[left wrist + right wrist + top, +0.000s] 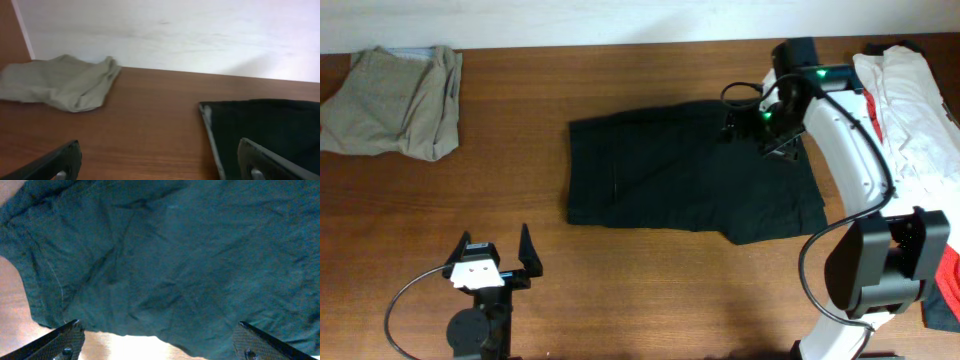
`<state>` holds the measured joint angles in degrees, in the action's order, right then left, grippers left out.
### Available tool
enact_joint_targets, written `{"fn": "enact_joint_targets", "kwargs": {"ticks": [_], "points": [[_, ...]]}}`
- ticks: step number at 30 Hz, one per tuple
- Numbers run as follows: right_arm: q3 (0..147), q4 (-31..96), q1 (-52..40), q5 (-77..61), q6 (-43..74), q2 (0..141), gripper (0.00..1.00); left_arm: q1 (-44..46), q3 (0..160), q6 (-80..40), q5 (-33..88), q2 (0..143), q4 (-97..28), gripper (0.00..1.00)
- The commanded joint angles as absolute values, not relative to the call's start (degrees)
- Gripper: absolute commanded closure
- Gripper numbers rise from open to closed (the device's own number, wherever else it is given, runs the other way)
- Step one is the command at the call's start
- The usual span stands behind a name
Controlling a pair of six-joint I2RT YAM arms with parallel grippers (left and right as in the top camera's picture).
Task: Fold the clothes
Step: 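Grasp the shorts' left edge with the left gripper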
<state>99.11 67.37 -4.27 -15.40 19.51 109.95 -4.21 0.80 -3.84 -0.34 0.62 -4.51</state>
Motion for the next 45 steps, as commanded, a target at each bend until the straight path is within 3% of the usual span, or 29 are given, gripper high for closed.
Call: {"fn": "enact_joint_targets", "kwargs": {"ticks": [1, 4, 10, 15, 21, 25, 29, 33, 41, 42, 43, 44, 45], "points": [[98.52, 67.33, -5.61, -9.34, 19.92, 110.02, 0.01, -4.40, 0.54, -3.20, 11.51, 0.34, -3.09, 0.01], [98.52, 67.26, -5.61, -9.39, 19.94, 110.02, 0.01, -4.40, 0.64, -3.25, 22.24, 0.36, -1.50, 0.01], [98.52, 66.26, -5.61, -9.41, 19.97, 110.02, 0.01, -4.38, 7.92, -3.79, 23.73, 5.89, -1.34, 0.01], [98.52, 66.15, -5.61, -9.39, 19.97, 110.02, 0.01, -4.38, 22.85, -3.09, 30.63, 29.58, -4.93, 0.01], [98.52, 65.73, -5.61, -9.37, 19.94, 110.02, 0.01, 0.64, 51.46, -1.02, 31.27, 65.54, -29.69, 0.01], [98.50, 65.76, -5.61, -7.40, 19.94, 110.04, 0.01, 1.76, 53.78, -2.24, 39.66, 75.53, -28.95, 0.01], [98.50, 65.67, -5.61, -7.01, 19.97, 110.08, 0.01, 3.77, 55.51, -1.72, 26.09, 77.89, -32.80, 0.01], [98.15, 64.90, -5.61, -7.03, 19.99, 110.08, 0.01, 13.13, 63.07, -1.69, 6.37, 78.19, -40.05, 0.01], [97.49, 64.49, -5.61, -6.98, 19.97, 110.10, 0.01, 16.36, 63.26, -1.67, 9.61, 84.23, -33.39, 0.01], [97.27, 64.49, -5.61, -6.98, 19.94, 110.10, 0.10, 16.36, 63.26, -1.72, 9.65, 87.11, -31.66, 0.25], [96.95, 64.40, -5.61, -6.90, 19.94, 110.13, 0.22, 16.36, 63.26, -1.74, 9.65, 88.73, -31.03, 0.37], [96.25, 63.88, -5.61, -6.72, 19.94, 110.19, 0.38, 16.36, 63.26, -1.74, 9.65, 90.48, -30.50, 0.48], [94.85, 62.33, -5.61, -6.66, 19.94, 110.37, 0.60, 16.36, 63.26, -1.74, 9.65, 91.77, -29.65, 0.74]]}}
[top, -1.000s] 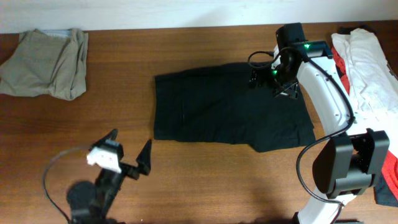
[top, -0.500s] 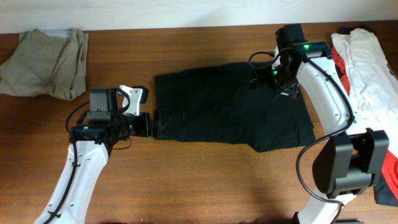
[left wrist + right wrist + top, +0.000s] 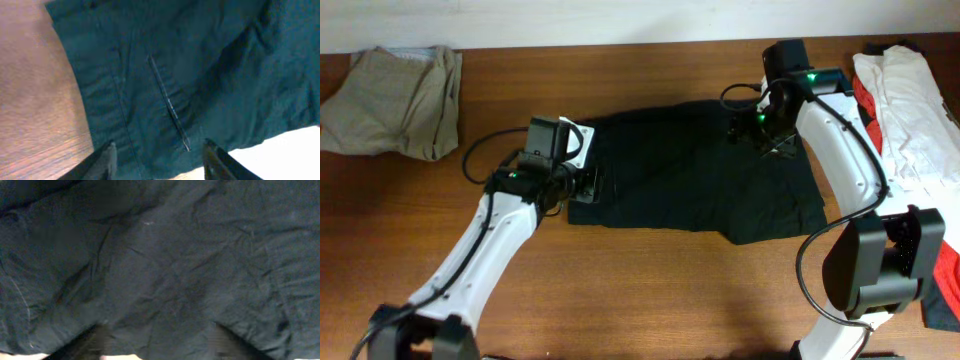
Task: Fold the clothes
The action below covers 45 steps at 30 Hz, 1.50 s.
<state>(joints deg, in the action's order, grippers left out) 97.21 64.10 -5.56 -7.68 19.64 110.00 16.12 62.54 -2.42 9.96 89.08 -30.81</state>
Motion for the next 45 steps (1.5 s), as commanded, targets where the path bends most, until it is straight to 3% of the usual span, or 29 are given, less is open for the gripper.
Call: {"fn": "enact_joint_targets", "kwargs": {"ticks": [1, 2, 3, 7, 20, 26, 32, 36, 42, 43, 44, 45], "points": [[93.65, 60.88, -5.61, -6.55, 19.94, 110.41, 0.75, 16.36, 63.26, -2.15, 9.65, 92.27, -28.86, 0.87], [91.92, 58.78, -5.61, -6.57, 19.97, 110.43, 0.85, 16.36, 63.26, -3.07, 9.67, 92.84, -27.79, 0.97], [90.24, 56.77, -5.58, -6.57, 19.97, 110.43, 0.96, 16.36, 63.26, -3.25, 9.67, 93.43, -26.87, 0.99], [84.47, 50.00, -4.25, -5.30, 20.71, 111.07, 0.96, 16.36, 63.26, -3.66, 14.33, 99.57, -21.43, 0.99], [70.52, 38.96, 3.09, -5.32, 26.13, 112.05, 0.96, 16.34, 63.22, -4.49, 11.73, 110.13, -19.03, 0.99], [70.48, 43.99, 6.00, -4.62, 32.71, 114.43, 0.96, 13.26, 63.22, -9.85, 4.45, 113.32, -21.41, 0.99], [70.50, 48.88, 8.43, -0.80, 37.19, 114.37, 0.96, 4.27, 63.24, -15.22, 1.67, 113.21, -25.41, 0.99], [70.52, 49.74, 8.43, -0.73, 37.41, 113.16, 0.96, 2.66, 63.51, -15.44, 1.58, 109.65, -27.03, 0.99], [70.52, 55.79, 8.43, 6.76, 42.92, 102.63, 0.96, 2.66, 63.55, -15.42, -0.40, 91.79, -28.53, 0.99], [70.54, 55.77, 8.32, 6.46, 41.17, 100.05, 0.96, 2.66, 63.55, -15.42, -0.14, 90.35, -28.56, 0.90], [70.54, 55.75, 8.25, 5.74, 39.64, 98.24, 0.73, 2.66, 63.55, -15.38, 1.30, 90.13, -28.49, 0.77], [70.54, 55.70, 8.27, 4.84, 39.22, 97.36, 0.39, 2.66, 63.55, -15.33, 2.85, 90.52, -28.51, 0.65]]}}
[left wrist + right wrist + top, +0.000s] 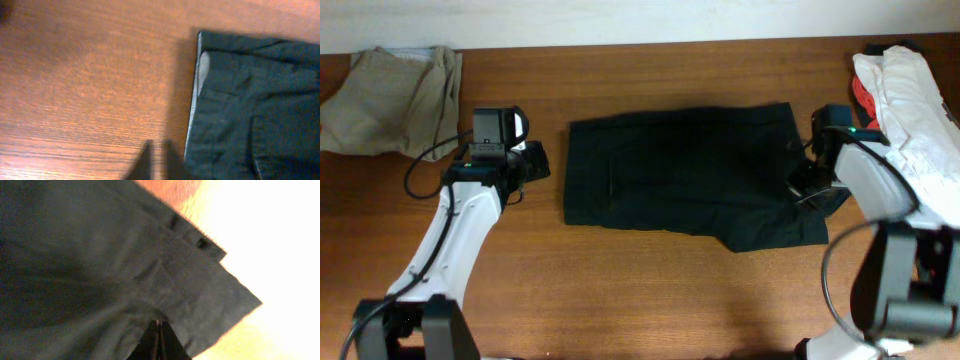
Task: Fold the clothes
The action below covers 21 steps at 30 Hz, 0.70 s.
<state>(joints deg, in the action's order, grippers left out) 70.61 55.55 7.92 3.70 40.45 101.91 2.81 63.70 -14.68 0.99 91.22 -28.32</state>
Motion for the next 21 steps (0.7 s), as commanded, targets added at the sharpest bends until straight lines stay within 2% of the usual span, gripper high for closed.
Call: {"fn": "enact_joint_targets", "kwargs": {"ticks": [1, 2, 3, 4, 9, 18, 19, 21], "points": [[70.54, 55.51, 8.27, 3.92, 39.22, 96.99, 0.23, 2.68, 63.55, -13.96, 5.43, 91.29, -28.29, 0.46], [70.54, 55.11, 8.27, 2.48, 39.20, 97.01, 0.07, 2.68, 63.55, -11.03, 10.37, 93.32, -27.31, 0.01], [70.54, 54.98, 8.27, 1.32, 39.20, 97.12, 0.01, 2.68, 63.55, -9.15, 14.81, 95.24, -26.28, 0.01], [70.54, 54.83, 8.27, 0.97, 38.57, 97.12, 0.01, 2.68, 63.55, -7.79, 19.66, 97.86, -25.36, 0.01], [70.54, 54.15, 8.27, -0.03, 36.40, 97.12, 0.01, 2.72, 63.55, -7.62, 27.05, 105.21, -23.44, 0.01], [70.54, 53.32, 8.27, -1.08, 34.72, 97.12, 0.01, 5.41, 63.55, -7.16, 29.19, 113.49, -22.96, 0.01], [70.54, 53.15, 8.27, -1.13, 34.72, 97.12, 0.01, 6.20, 63.55, -7.16, 29.17, 113.80, -22.87, 0.05], [70.54, 52.40, 8.27, -1.91, 34.76, 97.12, 0.01, 7.44, 63.55, -7.16, 29.17, 113.80, -22.02, 0.44]]}}
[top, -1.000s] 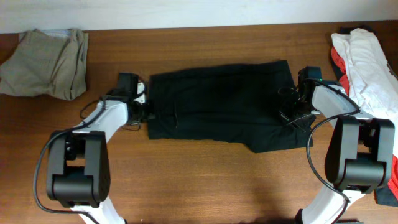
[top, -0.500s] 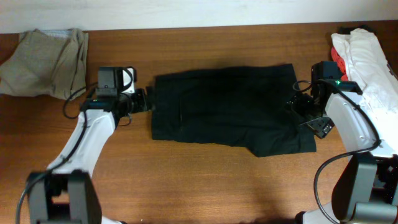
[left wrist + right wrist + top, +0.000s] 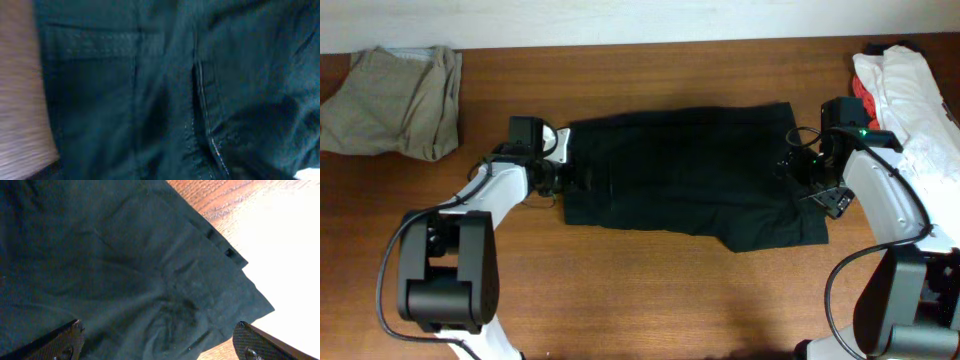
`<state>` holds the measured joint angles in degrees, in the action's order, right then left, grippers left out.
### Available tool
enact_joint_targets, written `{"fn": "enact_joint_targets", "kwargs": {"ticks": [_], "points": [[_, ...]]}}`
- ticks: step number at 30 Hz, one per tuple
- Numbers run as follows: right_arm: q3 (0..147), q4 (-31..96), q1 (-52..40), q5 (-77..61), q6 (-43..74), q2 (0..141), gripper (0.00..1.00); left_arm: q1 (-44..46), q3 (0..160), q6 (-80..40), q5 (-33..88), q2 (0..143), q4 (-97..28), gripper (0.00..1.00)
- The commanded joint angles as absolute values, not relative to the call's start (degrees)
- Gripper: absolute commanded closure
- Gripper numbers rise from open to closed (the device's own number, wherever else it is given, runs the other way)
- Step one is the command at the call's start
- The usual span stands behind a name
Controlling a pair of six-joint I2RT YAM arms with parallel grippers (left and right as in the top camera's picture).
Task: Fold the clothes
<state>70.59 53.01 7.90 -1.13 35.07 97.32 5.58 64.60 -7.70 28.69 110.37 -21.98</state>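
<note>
A dark green pair of shorts [image 3: 690, 170] lies spread flat in the middle of the table. My left gripper [image 3: 563, 172] is low at its left edge. The left wrist view is filled by the fabric [image 3: 150, 75] and a stitched seam [image 3: 200, 100], and the fingers do not show. My right gripper [image 3: 807, 178] hovers over the shorts' right end. There it stands open [image 3: 160, 342] above the cloth [image 3: 125, 255], with both fingertips at the bottom corners and nothing between them.
A crumpled khaki garment [image 3: 395, 88] lies at the table's far left corner. A pile of white and red clothes [image 3: 910, 90] sits along the right edge. Bare brown tabletop [image 3: 620, 290] runs in front of the shorts.
My left gripper was shut over bare wood left of the shorts and is now down on their left edge. My right gripper was shut at the right edge and is now open.
At first my left arm was parked open at the table's front while my right gripper hung open over the rumpled shorts. Then both were open over the shorts' ends. Later both were shut just off the edges, the shorts flatter. Now both are back at the ends.
</note>
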Motion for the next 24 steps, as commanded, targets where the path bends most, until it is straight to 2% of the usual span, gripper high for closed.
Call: {"fn": "enact_joint_targets", "kwargs": {"ticks": [1, 3, 4, 5, 9, 16, 20, 24], "points": [[70.54, 51.90, 8.27, -2.76, 34.76, 97.12, 0.01, 7.90, 63.55, -7.18, 29.17, 113.80, -21.65, 0.65], [70.54, 51.57, 8.27, -3.01, 34.74, 97.12, 0.01, 8.21, 63.55, -7.18, 29.17, 113.80, -21.78, 0.79], [70.54, 51.57, 8.27, -3.01, 34.74, 97.12, 0.01, 8.21, 63.55, -7.18, 29.17, 113.80, -21.96, 0.95], [70.54, 51.51, 8.27, -2.98, 34.74, 97.12, 0.01, 8.10, 63.55, -7.18, 29.17, 113.78, -22.33, 1.00], [70.54, 51.37, 8.27, -2.76, 34.72, 97.12, 0.01, 6.98, 64.49, -7.18, 27.77, 113.78, -24.40, 1.00], [70.54, 50.81, 8.27, -2.35, 34.72, 97.12, 0.01, -2.76, 75.79, -7.18, 9.78, 113.75, -44.86, 1.00], [70.54, 50.72, 8.27, -2.37, 34.72, 97.12, 0.01, -7.49, 84.25, -7.25, 7.11, 113.49, -54.43, 1.00], [70.30, 49.65, 7.70, -2.44, 34.72, 97.27, 0.01, -7.60, 93.19, -7.66, 7.03, 112.51, -63.72, 1.00]]}}
